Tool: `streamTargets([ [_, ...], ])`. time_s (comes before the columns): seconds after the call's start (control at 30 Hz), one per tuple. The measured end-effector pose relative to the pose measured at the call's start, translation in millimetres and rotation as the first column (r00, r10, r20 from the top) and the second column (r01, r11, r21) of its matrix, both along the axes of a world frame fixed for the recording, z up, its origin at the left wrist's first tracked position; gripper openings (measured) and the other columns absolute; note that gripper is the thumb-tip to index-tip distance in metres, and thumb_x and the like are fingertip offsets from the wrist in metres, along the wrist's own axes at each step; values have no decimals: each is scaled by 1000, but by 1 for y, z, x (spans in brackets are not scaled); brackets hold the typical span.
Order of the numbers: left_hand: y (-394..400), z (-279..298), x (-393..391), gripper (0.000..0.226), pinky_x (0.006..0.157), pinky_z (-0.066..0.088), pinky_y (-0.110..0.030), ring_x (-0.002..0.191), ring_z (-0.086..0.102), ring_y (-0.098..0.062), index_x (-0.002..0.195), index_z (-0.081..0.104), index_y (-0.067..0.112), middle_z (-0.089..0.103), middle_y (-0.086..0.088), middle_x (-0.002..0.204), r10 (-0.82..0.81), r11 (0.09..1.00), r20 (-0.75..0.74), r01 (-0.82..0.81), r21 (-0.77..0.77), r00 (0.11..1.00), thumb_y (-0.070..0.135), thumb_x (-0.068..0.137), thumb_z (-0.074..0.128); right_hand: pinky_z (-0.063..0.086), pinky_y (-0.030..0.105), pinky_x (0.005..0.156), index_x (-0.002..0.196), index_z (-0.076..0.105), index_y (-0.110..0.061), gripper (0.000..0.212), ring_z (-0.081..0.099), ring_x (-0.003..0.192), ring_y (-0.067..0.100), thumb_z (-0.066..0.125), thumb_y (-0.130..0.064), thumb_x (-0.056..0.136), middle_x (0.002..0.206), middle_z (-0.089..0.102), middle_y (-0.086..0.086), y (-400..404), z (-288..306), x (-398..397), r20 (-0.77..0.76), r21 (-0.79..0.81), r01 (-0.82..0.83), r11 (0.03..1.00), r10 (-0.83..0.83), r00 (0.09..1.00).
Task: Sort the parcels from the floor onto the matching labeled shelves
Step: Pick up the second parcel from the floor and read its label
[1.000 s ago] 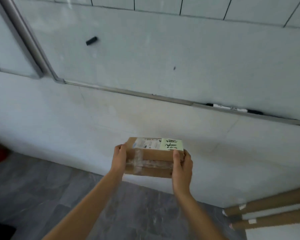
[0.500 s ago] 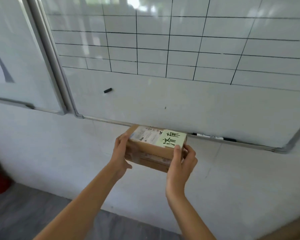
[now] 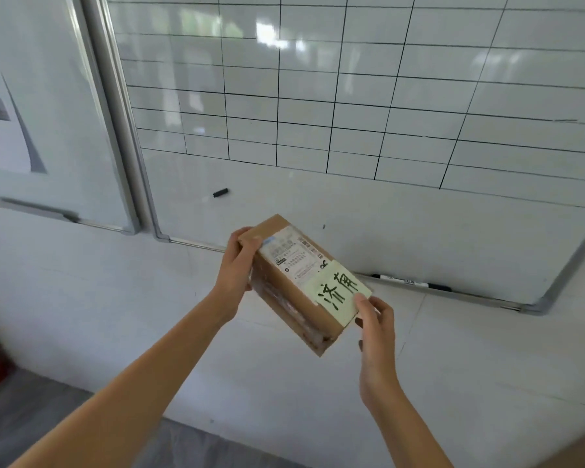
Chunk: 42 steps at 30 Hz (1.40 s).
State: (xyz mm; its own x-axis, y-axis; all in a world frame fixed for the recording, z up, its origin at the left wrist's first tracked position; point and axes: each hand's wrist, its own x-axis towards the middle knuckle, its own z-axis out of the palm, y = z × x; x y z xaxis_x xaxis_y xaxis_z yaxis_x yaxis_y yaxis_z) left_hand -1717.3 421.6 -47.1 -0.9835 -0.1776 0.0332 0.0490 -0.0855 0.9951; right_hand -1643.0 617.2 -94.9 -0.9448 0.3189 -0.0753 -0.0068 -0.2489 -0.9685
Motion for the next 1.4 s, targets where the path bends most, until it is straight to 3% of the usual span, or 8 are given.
streamTargets([
  [0.13, -1, 10, 1, 23, 74, 51, -27, 85, 58, -4, 125, 52, 27, 61, 7, 95, -150, 983, -83, 140, -115, 985, 28, 102, 47, 49, 37, 93, 123, 60, -23, 38, 66, 104, 15, 60, -48, 94, 116, 72, 3, 20, 10, -8, 39, 130, -175, 976, 171, 984],
  [0.37, 6, 14, 0, 19, 56, 51, -13, 67, 65, 5, 118, 51, 15, 62, 0, 90, -355, 920, -153, 316, -234, 922, 21, 100, 50, 57, 40, 87, 132, 57, -38, 51, 71, 110, 22, 60, -63, 88, 120, 74, -4, 17, 18, -19, 31, 193, -468, 862, 471, 881],
  [0.63, 27, 13, -7, 51, 69, 56, -23, 90, 67, -16, 137, 42, 33, 62, -3, 108, -294, 956, -293, 275, -103, 910, 40, 87, 55, 53, 56, 100, 131, 62, -26, 52, 67, 117, 33, 66, -48, 84, 122, 73, 7, -8, 12, -33, -123, -30, -270, 962, 265, 956],
  [0.8, 41, -4, -4, 83, 107, 44, -54, 132, 50, -21, 142, 25, 54, 50, 6, 144, -355, 935, -123, 353, -40, 927, 79, 68, 53, 55, 56, 97, 132, 60, -14, 64, 69, 113, 38, 69, -48, 79, 121, 73, 13, -11, 24, -35, -201, -172, -89, 981, 54, 978],
  [0.9, 47, -16, 2, 86, 107, 43, -54, 126, 58, -20, 146, 24, 51, 62, 12, 131, -440, 898, -59, 441, -4, 896, 82, 70, 50, 58, 48, 90, 131, 60, -19, 56, 72, 109, 30, 69, -47, 83, 117, 75, 7, -6, 30, -40, -238, -167, -15, 986, -26, 971],
  [1.03, 56, -24, -2, 83, 108, 40, -62, 130, 55, -32, 149, 34, 30, 58, -6, 142, -461, 883, -114, 468, 40, 880, 77, 83, 53, 58, 25, 67, 129, 59, -20, 32, 76, 87, 11, 59, -31, 99, 105, 77, 0, -4, 34, -43, -260, -158, -7, 987, -35, 965],
  [1.27, 58, -25, -7, 65, 103, 50, -53, 115, 67, -25, 141, 44, 24, 69, -6, 127, -410, 885, -148, 432, 174, 900, 52, 85, 59, 58, 25, 65, 130, 58, -19, 32, 75, 83, 9, 58, -28, 99, 113, 73, 6, -7, 33, -47, -257, -166, -13, 986, -31, 966],
  [1.4, 62, -30, -10, 78, 104, 48, -56, 116, 67, -28, 143, 43, 24, 69, -7, 126, -379, 884, -146, 404, 236, 914, 56, 76, 67, 58, 26, 68, 131, 58, -18, 33, 75, 86, 10, 58, -29, 99, 109, 75, 1, -6, 32, -50, -259, -156, -20, 988, -21, 966],
])
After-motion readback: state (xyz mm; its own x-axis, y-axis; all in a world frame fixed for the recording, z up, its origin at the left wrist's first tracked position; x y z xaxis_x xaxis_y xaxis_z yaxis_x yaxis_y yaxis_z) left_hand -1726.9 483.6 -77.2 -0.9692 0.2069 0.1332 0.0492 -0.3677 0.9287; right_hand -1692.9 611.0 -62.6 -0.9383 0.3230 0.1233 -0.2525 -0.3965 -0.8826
